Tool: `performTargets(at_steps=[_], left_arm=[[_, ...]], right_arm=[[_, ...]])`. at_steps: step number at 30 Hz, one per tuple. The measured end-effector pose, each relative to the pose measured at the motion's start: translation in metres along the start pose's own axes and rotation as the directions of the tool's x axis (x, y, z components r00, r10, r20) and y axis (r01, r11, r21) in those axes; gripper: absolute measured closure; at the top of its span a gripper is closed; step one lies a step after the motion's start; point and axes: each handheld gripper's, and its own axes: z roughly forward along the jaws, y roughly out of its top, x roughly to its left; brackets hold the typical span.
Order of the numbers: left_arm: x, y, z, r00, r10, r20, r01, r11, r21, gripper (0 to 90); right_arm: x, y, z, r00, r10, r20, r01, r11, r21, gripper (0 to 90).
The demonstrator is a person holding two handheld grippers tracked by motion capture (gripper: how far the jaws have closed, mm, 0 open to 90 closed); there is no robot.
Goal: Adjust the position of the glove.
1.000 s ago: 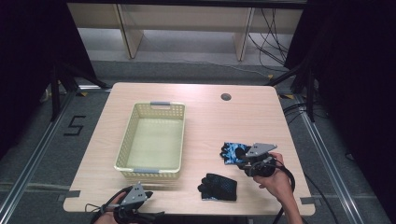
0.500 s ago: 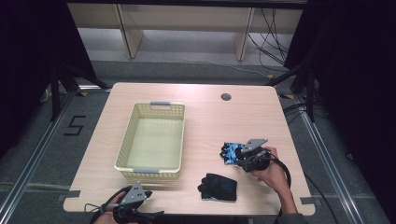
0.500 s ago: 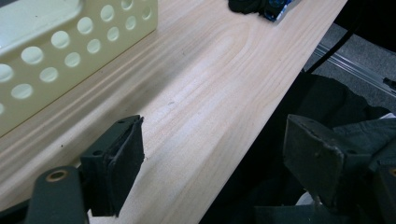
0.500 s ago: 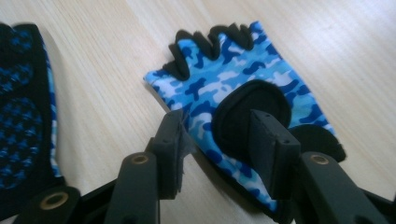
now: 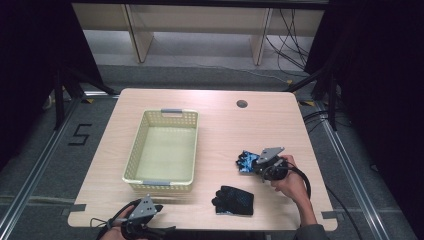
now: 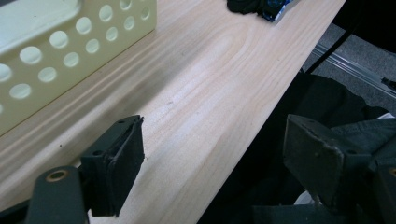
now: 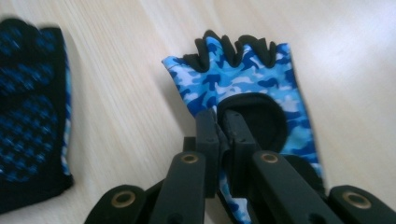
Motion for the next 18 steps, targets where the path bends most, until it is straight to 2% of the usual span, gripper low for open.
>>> performTargets(at_steps=[1,2,3,4,5,6,8,9,10,12,13,15,16,18], left_arm=[[0.001,0.0,0.0,0.9999,0.014,-0.005,-0.014,0.9999,-0.002,20.1],[0.001,0.001,-0.001,0.9998,0.019,-0.003,-0.019,0.9998,-0.005,20.1],[0.001,0.001,-0.001,0.9998,0.019,-0.002,-0.019,0.9998,-0.006,20.1],[0.0,0.0,0.0,1.0,-0.007,-0.006,0.007,0.9999,-0.01,20.1],[0.002,0.0,-0.001,0.9999,0.008,-0.012,-0.008,1.0,0.002,20.0],[0.003,0.001,-0.002,0.9995,0.03,-0.012,-0.029,0.9996,0.004,20.1],[0.0,0.0,-0.001,0.9998,-0.021,-0.003,0.021,0.9996,-0.02,20.1],[0.002,0.0,-0.002,0.9998,0.015,-0.011,-0.015,0.9999,0.0,20.1],[0.003,0.0,-0.003,0.9993,0.036,-0.014,-0.036,0.9993,0.011,20.1],[0.0,0.0,-0.002,0.9999,0.015,-0.007,-0.016,0.9998,-0.009,20.1],[0.002,0.0,-0.002,0.9994,0.033,-0.006,-0.033,0.9994,-0.003,20.1],[0.0,-0.001,-0.002,0.9999,0.007,-0.008,-0.007,1.0,-0.005,20.0],[0.0,-0.002,-0.002,1.0,0.004,-0.005,-0.004,1.0,-0.005,20.0],[0.002,-0.001,-0.003,0.9994,0.034,-0.008,-0.034,0.9994,0.005,20.0]], right_arm=[[-0.001,0.002,-0.004,0.9998,-0.018,0.01,0.018,1.0,-0.009,87.0],[0.0,0.005,-0.009,0.9998,-0.016,0.009,0.016,1.0,-0.023,87.0],[0.0,0.007,-0.014,0.9998,-0.019,0.006,0.019,0.999,-0.04,87.1],[0.0,0.01,-0.018,0.9995,-0.024,0.02,0.025,0.998,-0.064,87.1],[0.001,0.013,-0.023,0.9994,-0.034,0.012,0.034,0.996,-0.085,87.1],[0.003,0.016,-0.029,0.9996,-0.024,0.013,0.025,0.995,-0.101,87.1],[0.008,0.021,-0.039,1.0,0.008,-0.004,-0.008,0.99,-0.144,87.1],[0.011,0.023,-0.044,0.9998,0.018,-0.01,-0.019,0.988,-0.156,87.1],[0.015,0.026,-0.048,0.9996,0.025,-0.011,-0.026,0.987,-0.161,87.1],[0.025,0.03,-0.056,0.9996,0.005,-0.027,-0.01,0.986,-0.167,87.0],[0.032,0.031,-0.059,0.9993,0.018,-0.034,-0.023,0.985,-0.172,87.0],[0.047,0.034,-0.063,0.9993,0.001,-0.037,-0.007,0.983,-0.183,87.1],[0.054,0.035,-0.066,0.999,-0.005,-0.044,-0.003,0.985,-0.172,87.1],[0.067,0.036,-0.068,0.9986,-0.01,-0.053,0.001,0.986,-0.165,87.1]])
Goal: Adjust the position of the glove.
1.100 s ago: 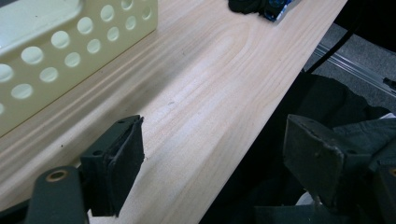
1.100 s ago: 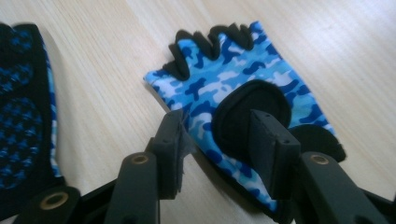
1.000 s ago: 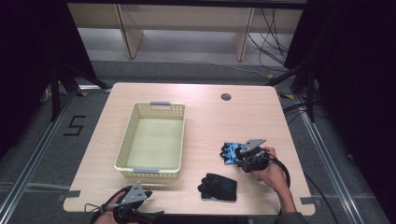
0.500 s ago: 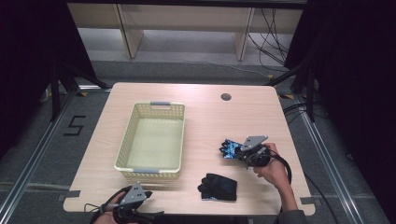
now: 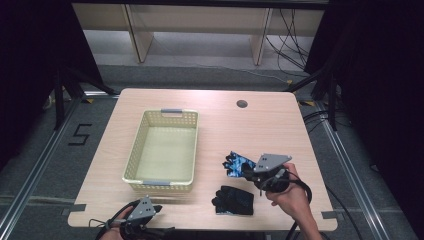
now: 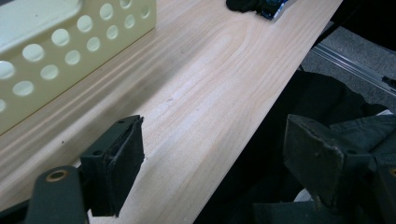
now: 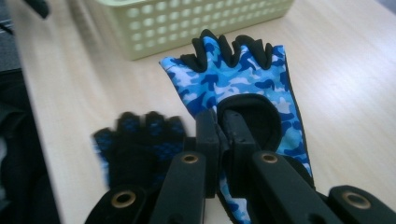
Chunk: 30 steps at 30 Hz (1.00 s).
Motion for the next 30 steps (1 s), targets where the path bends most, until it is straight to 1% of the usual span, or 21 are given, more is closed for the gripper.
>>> performTargets(at_steps=[1,2,3,4,5,6,7,9,10,12,13,16,17,18,19,20,22,25,27,29,30], left_arm=[[0.0,0.0,0.0,1.0,-0.005,0.0,0.005,1.0,0.0,20.0],[-0.002,-0.001,0.0,0.9995,-0.031,0.0,0.031,0.9995,-0.011,20.0],[0.0,0.0,-0.001,0.9999,0.011,-0.009,-0.011,0.9999,0.003,20.0],[-0.001,0.0,-0.001,1.0,0.002,-0.002,-0.002,1.0,-0.006,20.0],[-0.001,0.0,-0.001,0.9999,-0.014,-0.006,0.014,0.9999,-0.005,20.0],[-0.002,0.0,-0.001,0.9999,-0.015,-0.007,0.015,0.9999,-0.005,20.0],[-0.003,-0.001,0.0,0.9996,-0.03,-0.004,0.029,0.9994,-0.016,20.0],[-0.003,-0.001,0.0,0.9996,-0.027,-0.001,0.027,0.9996,-0.011,20.0],[-0.003,-0.001,0.0,0.9996,-0.028,-0.002,0.028,0.9995,-0.012,20.0],[0.0,0.0,-0.001,1.0,0.005,-0.005,-0.005,1.0,-0.004,20.0],[-0.002,-0.001,-0.001,0.9998,-0.018,-0.004,0.018,0.9998,-0.003,20.0],[-0.001,0.0,-0.001,0.9999,-0.012,-0.009,0.012,0.9999,0.001,20.0],[-0.002,-0.001,0.0,0.9997,-0.026,-0.003,0.026,0.9996,-0.013,20.0],[-0.003,-0.001,0.0,0.9996,-0.026,-0.001,0.026,0.9996,-0.011,20.0],[-0.003,-0.001,0.0,0.9996,-0.028,0.0,0.028,0.9996,-0.01,19.9],[-0.003,-0.001,0.0,0.9996,-0.027,0.0,0.027,0.9996,-0.009,19.9],[-0.002,-0.001,0.001,0.9998,-0.02,-0.009,0.02,0.9998,-0.006,19.9],[-0.003,-0.001,0.0,0.9997,-0.024,-0.003,0.024,0.9997,-0.003,19.9],[-0.002,0.0,0.0,0.9998,-0.02,-0.007,0.02,0.9998,-0.002,19.9],[-0.002,-0.001,0.0,0.9998,-0.017,-0.006,0.017,0.9999,0.001,19.9],[-0.001,0.0,0.0,1.0,0.004,-0.002,-0.004,1.0,0.003,19.9]], right_arm=[[0.005,0.0,0.001,1.0,-0.004,0.0,0.004,1.0,-0.004,87.0],[0.011,0.0,0.001,0.9999,0.008,-0.011,-0.008,1.0,-0.005,87.0],[0.015,-0.001,0.002,0.9998,-0.001,-0.019,0.0,1.0,-0.002,87.0],[0.02,-0.001,0.001,0.9998,0.01,-0.016,-0.009,1.0,0.011,87.0],[0.024,-0.002,0.004,0.9999,0.003,-0.016,-0.003,1.0,0.0,87.0],[0.028,-0.003,0.003,0.9999,0.015,-0.005,-0.015,1.0,0.019,87.0],[0.031,-0.004,0.004,0.9998,0.017,0.004,-0.017,1.0,0.023,87.0],[0.037,-0.006,0.006,0.9996,0.025,0.012,-0.025,0.999,0.028,87.0],[0.038,-0.007,0.007,0.9998,0.021,0.008,-0.021,0.999,0.026,87.0],[0.041,-0.01,0.009,0.9999,0.015,0.006,-0.016,0.999,0.028,87.0],[0.043,-0.011,0.009,0.9997,0.024,-0.003,-0.024,0.999,0.037,87.0],[0.046,-0.014,0.012,0.9996,0.022,-0.019,-0.02,0.998,0.062,86.9],[0.047,-0.015,0.014,0.9991,0.035,-0.023,-0.033,0.998,0.061,86.8],[0.048,-0.017,0.017,0.9994,0.024,-0.026,-0.023,0.998,0.054,86.8],[0.05,-0.019,0.018,0.9991,0.035,-0.024,-0.034,0.998,0.06,86.8],[0.052,-0.02,0.019,0.9986,0.045,-0.029,-0.042,0.996,0.075,86.8],[0.054,-0.022,0.023,0.9987,0.036,-0.037,-0.033,0.997,0.073,86.8],[0.057,-0.024,0.026,0.9989,0.026,-0.039,-0.022,0.996,0.088,86.6],[0.059,-0.026,0.029,0.9994,0.01,-0.032,-0.006,0.994,0.106,86.5],[0.061,-0.028,0.032,0.9992,0.011,-0.037,-0.006,0.992,0.127,86.3],[0.062,-0.028,0.035,0.9993,0.007,-0.037,-0.002,0.992,0.129,86.1]])
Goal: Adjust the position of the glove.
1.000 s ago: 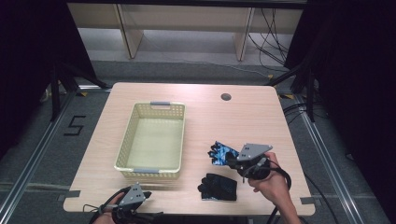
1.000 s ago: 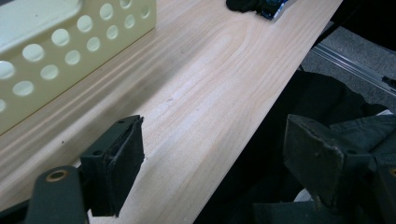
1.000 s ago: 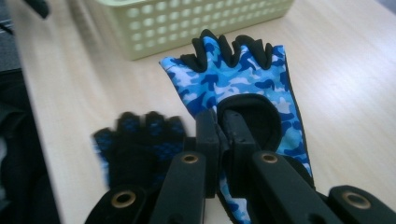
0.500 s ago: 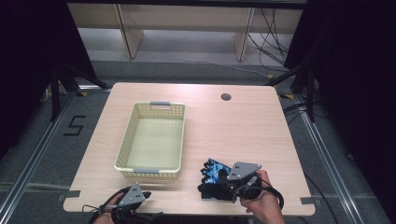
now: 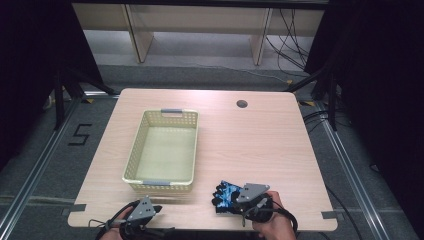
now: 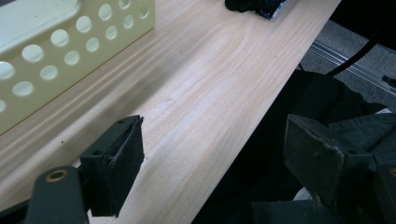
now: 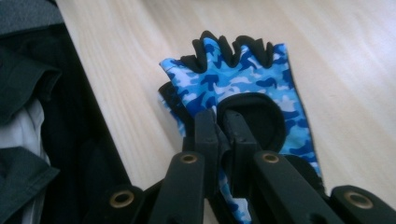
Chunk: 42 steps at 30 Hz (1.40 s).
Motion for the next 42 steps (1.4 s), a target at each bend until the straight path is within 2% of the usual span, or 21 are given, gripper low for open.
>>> performTargets(at_steps=[2,5,12,15,18,19,21,22,23,25,26,29,31,32,34,35,36,37,38,39,42], left_arm=[[-0.001,0.0,0.001,0.9997,-0.023,-0.005,0.023,0.9997,-0.002,19.9],[0.001,0.0,-0.001,0.9999,0.014,-0.001,-0.014,0.9999,0.009,19.9],[0.0,0.0,-0.001,0.9999,0.012,-0.002,-0.012,0.9999,0.01,19.9],[-0.001,0.0,0.0,0.9999,-0.016,0.003,0.016,0.9999,-0.003,19.9],[-0.003,0.0,0.003,0.9995,-0.03,0.011,0.03,0.9993,-0.021,20.1],[-0.002,0.002,0.002,0.9999,0.013,0.004,-0.013,0.9999,-0.002,20.2],[-0.005,0.003,0.005,0.9999,-0.01,0.005,0.01,0.9999,-0.012,21.0],[-0.005,0.005,0.006,0.9997,0.021,0.007,-0.021,0.9998,-0.001,21.8],[-0.007,0.007,0.008,0.9999,0.009,0.011,-0.009,0.9999,-0.006,22.5],[-0.011,0.013,0.013,0.9993,0.028,0.027,-0.027,0.9994,-0.02,24.8],[-0.012,0.015,0.016,0.9992,0.03,0.027,-0.03,0.9994,-0.017,25.6],[-0.018,0.029,0.03,0.9946,0.093,0.047,-0.093,0.9956,0.005,28.1],[-0.023,0.037,0.041,0.9925,0.104,0.065,-0.103,0.9946,-0.012,30.5],[-0.024,0.04,0.045,0.9902,0.122,0.067,-0.123,0.9924,0.0,31.4],[-0.027,0.048,0.055,0.9885,0.133,0.073,-0.132,0.9911,-0.012,33.0],[-0.027,0.052,0.06,0.9862,0.15,0.069,-0.151,0.9885,0.006,33.8],[-0.028,0.055,0.064,0.9851,0.156,0.073,-0.157,0.9877,0.005,34.1],[-0.029,0.057,0.068,0.9848,0.159,0.069,-0.16,0.9872,0.005,34.2],[-0.03,0.059,0.07,0.9837,0.162,0.078,-0.163,0.9866,0.003,34.6],[-0.031,0.062,0.075,0.9835,0.165,0.075,-0.165,0.9863,-0.001,34.9],[-0.034,0.068,0.082,0.9774,0.194,0.084,-0.195,0.9807,0.007,35.4]], right_arm=[[0.002,0.0,0.003,0.9999,-0.014,-0.004,0.014,0.999,0.036,85.9],[0.005,-0.001,0.008,0.9998,-0.014,-0.016,0.015,0.999,0.047,85.5],[0.008,-0.004,0.014,0.9994,-0.004,-0.034,0.006,0.997,0.079,82.9],[0.006,-0.005,0.016,0.9986,-0.011,-0.051,0.015,0.997,0.072,78.8],[0.006,-0.006,0.012,0.999,0.024,-0.039,-0.023,0.999,0.028,67.0],[0.006,-0.005,0.008,0.9985,0.048,-0.025,-0.048,0.999,0.01,61.5],[-0.002,-0.008,-0.003,0.9921,0.123,0.022,-0.122,0.99,-0.069,52.6],[-0.006,-0.01,-0.012,0.9798,0.197,0.036,-0.193,0.978,-0.081,50.3],[-0.012,-0.014,-0.016,0.9677,0.248,0.046,-0.24,0.961,-0.138,48.5],[-0.019,-0.024,-0.024,0.9298,0.362,0.065,-0.345,0.92,-0.185,46.3],[-0.024,-0.032,-0.026,0.9037,0.423,0.067,-0.401,0.89,-0.216,45.5],[-0.028,-0.047,-0.027,0.8638,0.502,0.039,-0.484,0.849,-0.21,45.6],[-0.027,-0.053,-0.026,0.8251,0.565,0.02,-0.548,0.809,-0.213,45.1],[-0.031,-0.057,-0.026,0.8391,0.543,0.037,-0.523,0.823,-0.22,45.1],[-0.033,-0.06,-0.027,0.8285,0.558,0.048,-0.536,0.815,-0.221,46.1],[-0.031,-0.059,-0.027,0.8063,0.59,0.038,-0.57,0.793,-0.214,46.3],[-0.035,-0.062,-0.026,0.8253,0.563,0.045,-0.543,0.812,-0.213,46.3],[-0.034,-0.063,-0.025,0.7982,0.601,0.033,-0.58,0.782,-0.228,46.4],[-0.036,-0.065,-0.024,0.8043,0.594,0.025,-0.574,0.787,-0.229,46.7],[-0.034,-0.065,-0.024,0.7766,0.63,0.015,-0.612,0.76,-0.218,46.8],[-0.038,-0.069,-0.02,0.788,0.615,0.035,-0.595,0.775,-0.212,46.8]])
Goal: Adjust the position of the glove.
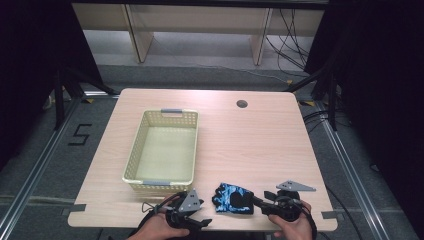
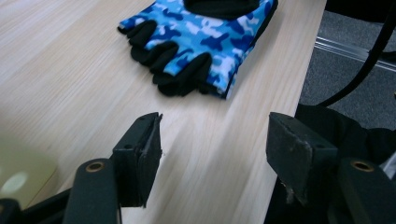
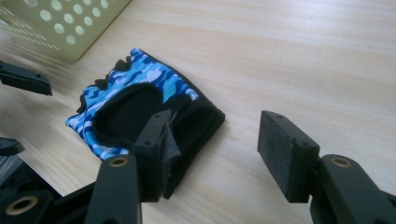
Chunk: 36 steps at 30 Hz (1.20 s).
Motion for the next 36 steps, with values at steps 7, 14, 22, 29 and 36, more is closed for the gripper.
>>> performTargets(at_steps=[7,14,22,29,36], left_arm=[[-0.009,0.015,0.022,0.9989,-0.014,0.044,0.014,0.9999,0.007,38.7],[-0.013,0.026,0.033,0.9995,0.026,0.015,-0.027,0.9993,0.028,41.1],[-0.01,0.03,0.034,0.9993,0.036,-0.01,-0.036,0.999,0.024,42.9],[-0.008,0.034,0.031,0.9973,0.066,-0.033,-0.065,0.9975,0.026,40.3],[-0.007,0.033,0.041,0.9934,0.11,-0.03,-0.109,0.9925,0.056,50.0]], right_arm=[[-0.001,-0.003,0.008,0.9965,0.049,-0.068,-0.049,0.999,0.007,47.2],[-0.001,-0.005,0.012,0.9958,0.045,-0.079,-0.044,0.999,0.015,47.0],[-0.004,-0.006,0.014,0.9929,0.068,-0.097,-0.067,0.998,0.022,48.2],[-0.002,-0.006,0.015,0.9902,0.107,-0.09,-0.105,0.994,0.023,48.2],[0.001,-0.006,0.016,0.9837,0.133,-0.121,-0.131,0.991,0.021,51.1]])
